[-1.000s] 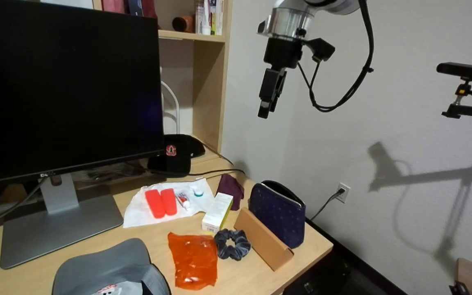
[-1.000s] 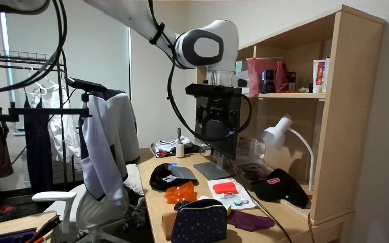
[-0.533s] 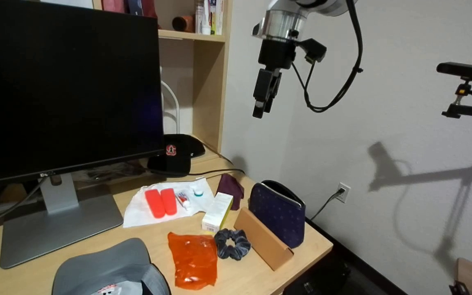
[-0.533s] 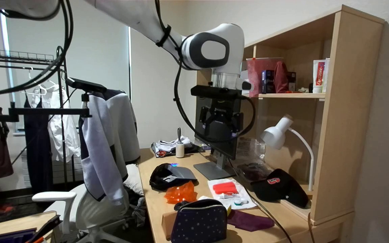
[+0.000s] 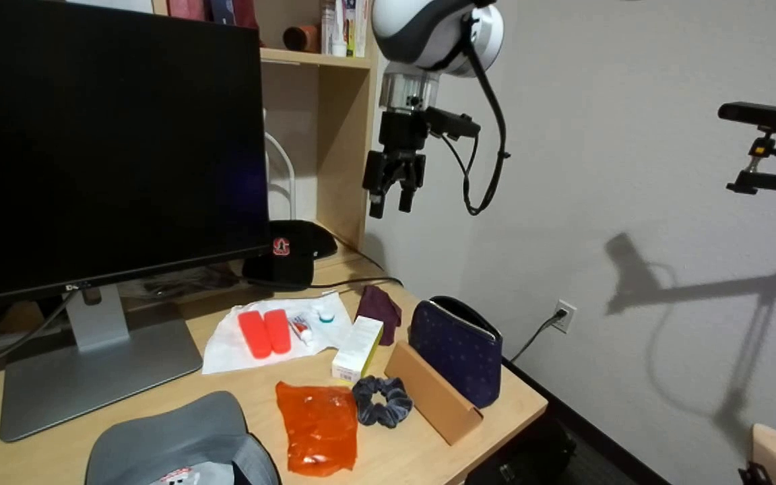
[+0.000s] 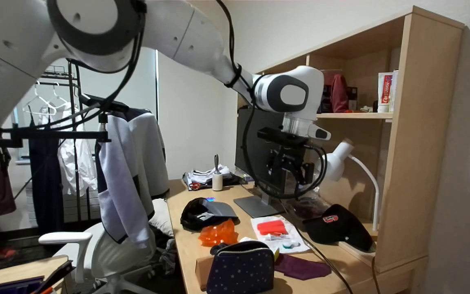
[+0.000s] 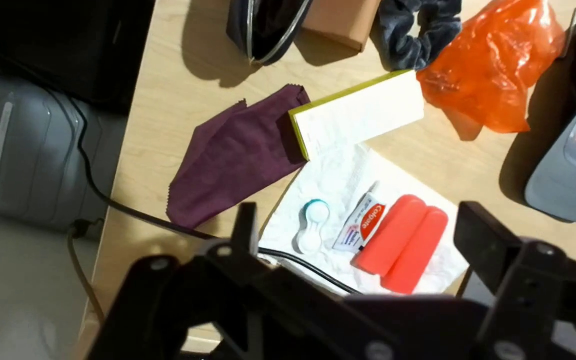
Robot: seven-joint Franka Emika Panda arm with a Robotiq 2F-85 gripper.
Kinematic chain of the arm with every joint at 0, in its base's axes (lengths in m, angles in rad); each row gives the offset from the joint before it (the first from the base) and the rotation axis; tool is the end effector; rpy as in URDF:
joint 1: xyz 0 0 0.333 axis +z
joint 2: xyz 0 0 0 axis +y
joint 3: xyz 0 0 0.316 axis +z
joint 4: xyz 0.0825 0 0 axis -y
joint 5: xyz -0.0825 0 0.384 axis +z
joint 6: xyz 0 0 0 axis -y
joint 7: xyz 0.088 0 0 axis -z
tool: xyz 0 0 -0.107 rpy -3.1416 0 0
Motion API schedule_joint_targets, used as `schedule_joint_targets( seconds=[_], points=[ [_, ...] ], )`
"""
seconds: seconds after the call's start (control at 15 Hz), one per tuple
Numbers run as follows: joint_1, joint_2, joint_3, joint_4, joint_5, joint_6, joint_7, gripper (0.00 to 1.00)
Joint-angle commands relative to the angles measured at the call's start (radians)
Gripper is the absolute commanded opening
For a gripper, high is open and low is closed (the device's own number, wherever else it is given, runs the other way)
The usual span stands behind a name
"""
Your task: Put the white object in the blue purse
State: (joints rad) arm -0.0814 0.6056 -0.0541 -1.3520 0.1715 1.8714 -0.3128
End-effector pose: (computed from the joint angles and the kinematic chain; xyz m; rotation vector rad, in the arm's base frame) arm 0.7094 -0.0757 0.3643 -2.9884 -0.1911 0.0808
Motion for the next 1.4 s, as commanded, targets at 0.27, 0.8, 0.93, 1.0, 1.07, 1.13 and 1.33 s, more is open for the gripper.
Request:
schedule_joint_targets(
  seconds=[0.27,0.8,0.93,1.0,1.07,1.13,1.33],
  points=[
    [-0.017,0.334,0.061,0.436,-0.029,-0.238,0.091,1.00],
    [-0.019,0.307,0.067,0.367,-0.026,-0.189,0.081,1.00],
    [-0.017,0.365,0.067,0.437,-0.032,-0.226,0.084,1.00],
    [-0.016,0.386,0.070,0.458,-0.031,-0.228,0.084,1.00],
    [-0.008,0.415,0.065,0.487,-0.040,-0.231,0.101,1.00],
    [-0.004,0.440,0.063,0.514,-0.047,-0.237,0.105,1.00],
    [0.008,0.514,0.063,0.594,-0.068,-0.254,0.111,1.00]
  ],
)
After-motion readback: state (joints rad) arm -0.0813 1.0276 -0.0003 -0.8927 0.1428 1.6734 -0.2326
